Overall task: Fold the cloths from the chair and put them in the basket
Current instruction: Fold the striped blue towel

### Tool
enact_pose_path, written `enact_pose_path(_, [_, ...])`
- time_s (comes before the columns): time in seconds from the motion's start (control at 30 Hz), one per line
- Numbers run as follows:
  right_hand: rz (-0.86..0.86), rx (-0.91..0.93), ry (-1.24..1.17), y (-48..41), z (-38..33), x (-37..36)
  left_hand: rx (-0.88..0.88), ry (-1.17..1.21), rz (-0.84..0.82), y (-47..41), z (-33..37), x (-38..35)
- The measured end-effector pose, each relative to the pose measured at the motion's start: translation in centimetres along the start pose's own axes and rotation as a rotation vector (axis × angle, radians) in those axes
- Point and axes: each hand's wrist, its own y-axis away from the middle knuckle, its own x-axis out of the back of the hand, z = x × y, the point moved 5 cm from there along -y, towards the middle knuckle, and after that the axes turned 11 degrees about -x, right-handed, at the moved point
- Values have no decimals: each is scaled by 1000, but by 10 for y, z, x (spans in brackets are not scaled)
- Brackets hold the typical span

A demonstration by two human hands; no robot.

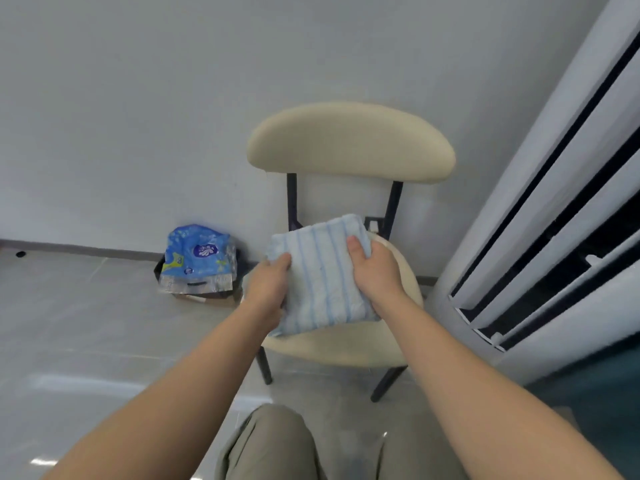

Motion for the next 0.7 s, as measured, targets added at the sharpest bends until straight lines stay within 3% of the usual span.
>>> enact_pose_path(0.1, [-55,-60,53,-21,-1,-22,-156,-304,192,-18,2,4])
enact_pose_path(0.2, [-87,-93,100,-23,-31,-32,-231,-405,277,-15,36,14])
enact_pose_path(0.43, [-199,-87,157,31,-183,-35,-214,-501,353,26,177,91])
enact_pose_path(0.7, [-301,-81,107,140,-350,-63,-146,-420,391,95,331,224])
